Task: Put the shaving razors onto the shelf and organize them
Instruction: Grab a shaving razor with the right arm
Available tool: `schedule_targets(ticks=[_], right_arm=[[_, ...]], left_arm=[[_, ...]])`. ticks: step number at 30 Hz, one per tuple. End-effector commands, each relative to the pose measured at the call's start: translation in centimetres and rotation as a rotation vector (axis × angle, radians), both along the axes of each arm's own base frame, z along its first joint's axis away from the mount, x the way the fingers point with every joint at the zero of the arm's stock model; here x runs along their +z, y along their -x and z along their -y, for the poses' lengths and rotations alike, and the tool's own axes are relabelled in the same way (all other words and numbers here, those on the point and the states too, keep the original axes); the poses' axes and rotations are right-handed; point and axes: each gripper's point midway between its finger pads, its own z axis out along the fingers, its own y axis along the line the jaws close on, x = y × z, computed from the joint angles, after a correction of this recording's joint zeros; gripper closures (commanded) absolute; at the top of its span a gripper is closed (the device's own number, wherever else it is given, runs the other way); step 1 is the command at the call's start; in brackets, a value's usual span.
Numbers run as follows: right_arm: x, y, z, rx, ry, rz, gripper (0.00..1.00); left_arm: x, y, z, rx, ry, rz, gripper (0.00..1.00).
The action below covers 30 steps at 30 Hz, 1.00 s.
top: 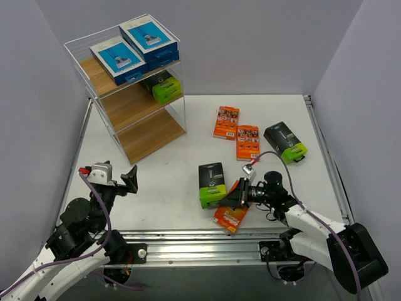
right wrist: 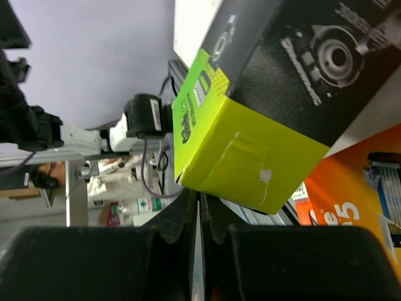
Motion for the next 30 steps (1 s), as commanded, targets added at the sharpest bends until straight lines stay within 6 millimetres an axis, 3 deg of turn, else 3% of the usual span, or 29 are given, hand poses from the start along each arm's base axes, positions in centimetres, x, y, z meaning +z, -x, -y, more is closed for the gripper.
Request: schedule_targets(ticks=[1, 14, 17, 20, 25, 27, 29, 30], right_arm=[[1.3, 0.0, -1.7, 0.076, -0.019, 0.095, 1.0], [1.4, -0.5, -6.5, 0.255, 0.007, 0.169, 1.0], [0.5, -0.3, -7.7, 0.331, 0.02, 0.174, 1.0], [-1.6, -0.6, -8.3, 0.374, 0.086, 0.151, 1.0], [-3.8, -1.3, -8.3, 0.37, 0.157, 0.107, 1.0], [-4.4, -2.6, -8.1, 0.301, 0.196, 0.098, 0.9], [-3.8, -4.1, -8.2, 0.219, 0.203, 0.133, 0.72], [-2.5, -4.6, -8.3, 0.169, 0.182, 0.127, 0.67]], left_arm=[[0.6, -0.2, 0.5, -0.016, 0.006, 0.021, 0.04], [0.4, -0.3, 0.8, -0.027, -0.001, 0.014, 0.04], [0.3, -0.3, 0.9, -0.027, -0.002, 0.012, 0.04], [0.1, -0.4, 1.0, -0.025, -0.008, 0.008, 0.04], [0.0, -0.6, 1.4, -0.035, -0.016, -0.001, 0.04], [0.0, -0.6, 1.4, -0.035, -0.018, -0.001, 0.04], [-0.1, -0.6, 1.3, -0.03, -0.018, -0.002, 0.04], [-0.2, -0.6, 1.3, -0.03, -0.021, -0.004, 0.04]])
